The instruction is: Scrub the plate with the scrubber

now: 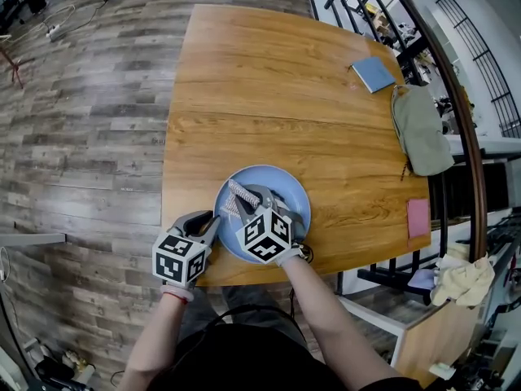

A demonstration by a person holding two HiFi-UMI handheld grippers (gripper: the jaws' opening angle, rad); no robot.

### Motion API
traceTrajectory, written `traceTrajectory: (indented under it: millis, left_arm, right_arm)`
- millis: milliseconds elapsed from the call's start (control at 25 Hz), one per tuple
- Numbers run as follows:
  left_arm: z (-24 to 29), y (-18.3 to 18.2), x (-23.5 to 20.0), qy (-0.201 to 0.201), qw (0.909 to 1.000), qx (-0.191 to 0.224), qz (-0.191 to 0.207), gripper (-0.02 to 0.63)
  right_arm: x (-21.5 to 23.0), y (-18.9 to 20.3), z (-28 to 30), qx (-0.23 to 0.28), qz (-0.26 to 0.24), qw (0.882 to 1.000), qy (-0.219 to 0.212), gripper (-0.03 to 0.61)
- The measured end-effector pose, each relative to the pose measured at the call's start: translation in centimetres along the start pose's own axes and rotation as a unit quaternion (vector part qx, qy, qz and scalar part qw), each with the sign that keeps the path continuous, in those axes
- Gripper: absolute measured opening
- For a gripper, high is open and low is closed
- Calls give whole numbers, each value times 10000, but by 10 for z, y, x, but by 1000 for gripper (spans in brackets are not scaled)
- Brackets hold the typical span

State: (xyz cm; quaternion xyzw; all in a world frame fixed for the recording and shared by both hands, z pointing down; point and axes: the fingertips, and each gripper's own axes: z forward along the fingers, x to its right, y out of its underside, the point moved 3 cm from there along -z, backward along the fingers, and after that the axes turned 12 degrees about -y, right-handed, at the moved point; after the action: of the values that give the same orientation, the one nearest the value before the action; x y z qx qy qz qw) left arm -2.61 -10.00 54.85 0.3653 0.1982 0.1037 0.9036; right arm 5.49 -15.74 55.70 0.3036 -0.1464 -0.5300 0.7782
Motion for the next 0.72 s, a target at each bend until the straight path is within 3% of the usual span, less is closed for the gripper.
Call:
traceTrajectory:
  millis: [520,720]
  left_arm:
    - [7,-10,-7,-203,9998,-3,56,57]
    - [12,-18,-10,-334,9992,42,210,52]
  right_arm:
    - [40,6,0,-77,162,9997,172,72]
    - [52,7,0,-165,-78,9996,201,74]
